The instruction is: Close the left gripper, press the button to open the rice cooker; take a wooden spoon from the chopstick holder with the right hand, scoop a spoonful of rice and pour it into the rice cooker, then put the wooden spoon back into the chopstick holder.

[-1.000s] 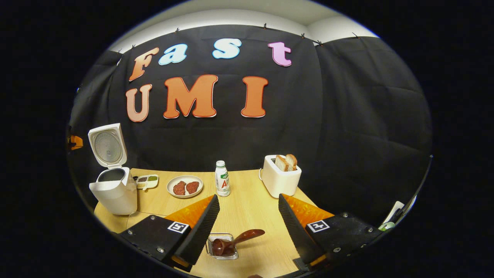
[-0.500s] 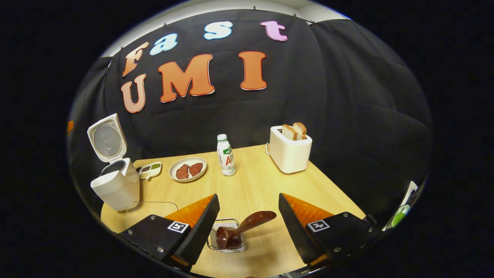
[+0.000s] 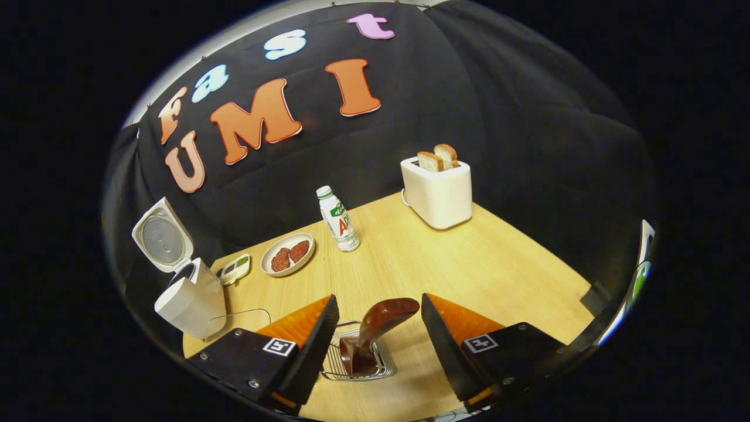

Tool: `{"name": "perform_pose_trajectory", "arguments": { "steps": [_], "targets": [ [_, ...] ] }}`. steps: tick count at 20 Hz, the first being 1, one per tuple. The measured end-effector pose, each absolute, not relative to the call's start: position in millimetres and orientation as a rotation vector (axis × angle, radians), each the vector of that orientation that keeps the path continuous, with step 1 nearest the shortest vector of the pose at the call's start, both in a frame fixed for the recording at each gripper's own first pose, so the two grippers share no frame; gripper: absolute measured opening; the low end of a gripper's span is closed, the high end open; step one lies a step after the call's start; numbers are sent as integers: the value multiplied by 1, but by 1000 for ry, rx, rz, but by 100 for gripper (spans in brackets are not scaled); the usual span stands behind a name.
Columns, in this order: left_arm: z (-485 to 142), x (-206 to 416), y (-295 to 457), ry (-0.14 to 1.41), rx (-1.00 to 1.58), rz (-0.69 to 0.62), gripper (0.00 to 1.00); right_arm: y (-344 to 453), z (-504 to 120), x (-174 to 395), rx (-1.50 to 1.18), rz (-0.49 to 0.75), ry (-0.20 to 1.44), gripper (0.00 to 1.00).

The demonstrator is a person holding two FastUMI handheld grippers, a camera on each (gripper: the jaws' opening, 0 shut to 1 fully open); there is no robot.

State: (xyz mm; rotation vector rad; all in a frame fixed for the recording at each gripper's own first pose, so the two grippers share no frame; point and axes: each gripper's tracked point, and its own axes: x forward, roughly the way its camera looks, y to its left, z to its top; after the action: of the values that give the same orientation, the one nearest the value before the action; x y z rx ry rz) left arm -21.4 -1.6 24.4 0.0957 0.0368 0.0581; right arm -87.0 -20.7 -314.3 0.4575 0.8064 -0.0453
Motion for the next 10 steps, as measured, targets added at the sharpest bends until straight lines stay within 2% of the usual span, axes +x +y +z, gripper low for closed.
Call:
{"name": "perform_pose_trajectory", "arguments": {
  "steps": [2, 4, 5, 7, 8, 9, 10],
  "targets": [
    [22, -25, -8, 45, 118, 46, 78, -14, -316, -89, 508, -31, 807, 80],
    [20, -27, -12, 55, 144, 35, 82, -10, -321, -89, 532, -17, 811, 69],
    [19, -28, -15, 57, 153, 31, 78, -8, -323, -90, 538, -13, 819, 66],
    [18, -28, -18, 59, 162, 22, 78, -7, -326, -89, 559, -22, 817, 53],
    [17, -29, -20, 64, 167, 18, 78, -6, -329, -89, 573, -28, 823, 39],
    [17, -28, -20, 68, 171, 14, 78, -4, -333, -90, 588, -34, 827, 40],
    [15, -27, -21, 72, 173, 9, 78, -2, -334, -87, 615, -35, 819, 30]
  ]
}}
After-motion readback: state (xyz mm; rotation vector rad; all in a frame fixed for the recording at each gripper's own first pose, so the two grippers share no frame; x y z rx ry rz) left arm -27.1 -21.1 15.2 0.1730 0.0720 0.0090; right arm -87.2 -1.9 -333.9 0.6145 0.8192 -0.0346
